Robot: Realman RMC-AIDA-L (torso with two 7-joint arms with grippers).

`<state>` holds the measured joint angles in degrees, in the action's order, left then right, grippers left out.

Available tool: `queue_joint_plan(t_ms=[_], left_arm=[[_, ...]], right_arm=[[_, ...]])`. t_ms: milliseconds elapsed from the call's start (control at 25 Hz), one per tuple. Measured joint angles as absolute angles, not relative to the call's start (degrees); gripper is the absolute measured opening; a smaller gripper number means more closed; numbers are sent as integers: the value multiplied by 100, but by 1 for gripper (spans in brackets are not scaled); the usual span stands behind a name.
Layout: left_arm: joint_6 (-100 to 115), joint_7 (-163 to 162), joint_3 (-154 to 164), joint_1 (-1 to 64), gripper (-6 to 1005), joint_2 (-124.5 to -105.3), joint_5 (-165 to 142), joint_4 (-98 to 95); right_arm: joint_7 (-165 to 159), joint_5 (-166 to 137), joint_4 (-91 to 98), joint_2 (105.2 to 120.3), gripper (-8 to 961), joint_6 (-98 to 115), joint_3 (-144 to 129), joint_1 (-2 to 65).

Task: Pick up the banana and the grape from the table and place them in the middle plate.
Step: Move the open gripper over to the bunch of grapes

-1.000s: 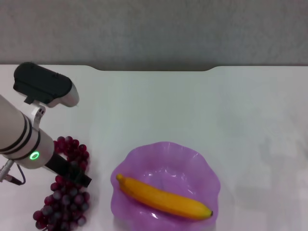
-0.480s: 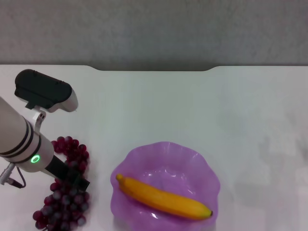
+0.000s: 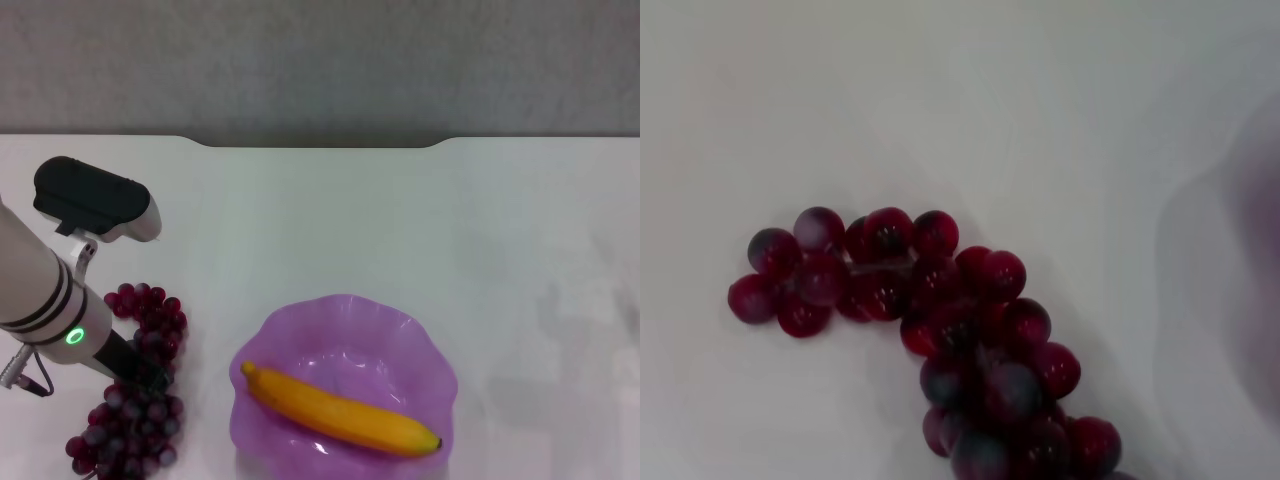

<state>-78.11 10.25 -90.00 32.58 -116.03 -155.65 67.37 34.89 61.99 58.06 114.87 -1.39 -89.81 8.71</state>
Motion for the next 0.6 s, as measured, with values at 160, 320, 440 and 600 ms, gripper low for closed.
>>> queue_joint_plan(t_ms=[160, 320, 440, 600], left_arm=[[-7792, 1116, -9000, 3259, 472, -11601, -15565, 6737], [-7725, 1201, -9000, 3220, 358, -11601, -15565, 6775], [-7654, 1241, -8998, 3194, 332, -11601, -15565, 6782], [-7573, 1291, -8978, 3159, 295, -11608, -15693, 6787]], right_arm=[[3490, 6187, 5806, 11487, 862, -141, -8981, 870], [3489, 6185, 5808, 11487, 861, -141, -8982, 870], [3490, 6182, 5801, 11487, 861, -141, -8982, 873], [3489, 6179, 5743, 11487, 861, -206, -8982, 943]])
